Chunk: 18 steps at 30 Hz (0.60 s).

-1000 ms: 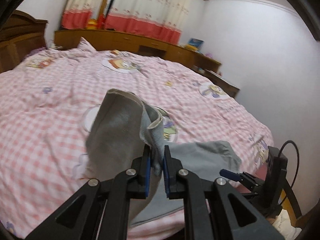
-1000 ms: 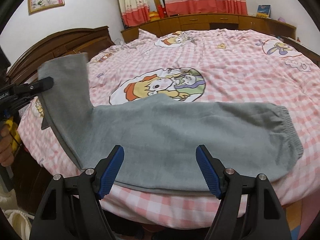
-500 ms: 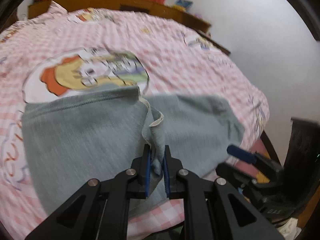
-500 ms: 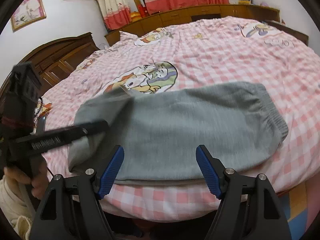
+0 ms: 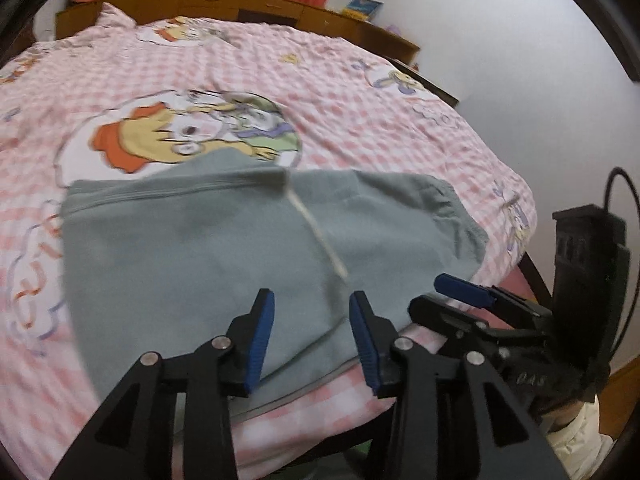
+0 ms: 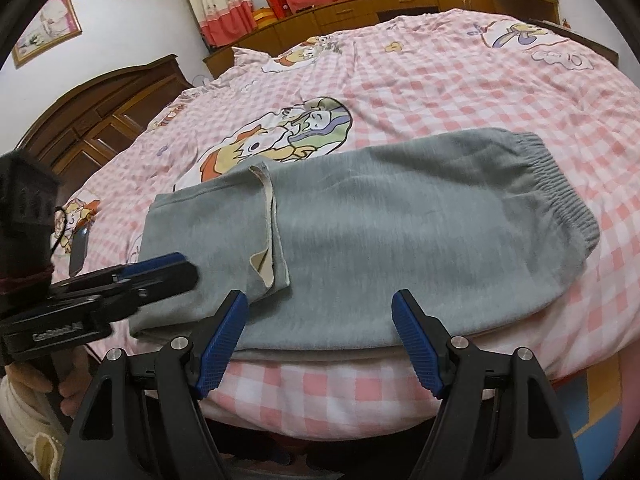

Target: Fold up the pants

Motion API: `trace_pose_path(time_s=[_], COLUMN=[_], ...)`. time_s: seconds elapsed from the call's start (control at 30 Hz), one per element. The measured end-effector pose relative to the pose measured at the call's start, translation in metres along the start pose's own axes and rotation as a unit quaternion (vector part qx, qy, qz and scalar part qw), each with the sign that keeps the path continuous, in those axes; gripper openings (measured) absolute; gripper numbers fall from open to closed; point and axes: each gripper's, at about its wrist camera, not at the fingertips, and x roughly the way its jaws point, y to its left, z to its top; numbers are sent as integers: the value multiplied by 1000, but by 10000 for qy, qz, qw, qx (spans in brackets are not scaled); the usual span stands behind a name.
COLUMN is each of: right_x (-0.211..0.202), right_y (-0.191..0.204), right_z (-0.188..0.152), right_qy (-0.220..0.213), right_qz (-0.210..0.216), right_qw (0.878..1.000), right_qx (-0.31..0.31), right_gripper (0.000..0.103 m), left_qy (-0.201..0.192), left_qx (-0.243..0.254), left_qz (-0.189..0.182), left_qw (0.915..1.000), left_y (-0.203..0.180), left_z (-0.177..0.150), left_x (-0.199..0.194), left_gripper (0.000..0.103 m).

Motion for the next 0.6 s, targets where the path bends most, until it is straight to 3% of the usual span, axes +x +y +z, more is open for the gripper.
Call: trace_pose_path(time_s=[0.23, 0.43, 0.53, 0.6], right_x=[18, 33, 44, 50], right_y=[16, 31, 35, 35], right_z=[7, 15, 22, 26], right_qy=[204, 333, 402, 434], right_qz=[180, 246, 241, 293], right_qw=[9995, 9987, 9984, 9982], right_qx=[-167, -287, -319, -290], right_gripper=[77, 77, 77, 77], left_qy=[-164, -50, 166, 294], left_qx=[-423, -700, -711, -968], left_qz=[728, 908, 1244, 1147], left_qw=[9963, 9934, 9895, 9882], left_y=[49, 82, 91, 100], left_z=[-21, -47, -56, -62], left_x=[-24, -31, -24, -19], left_gripper=[41, 41, 42, 42])
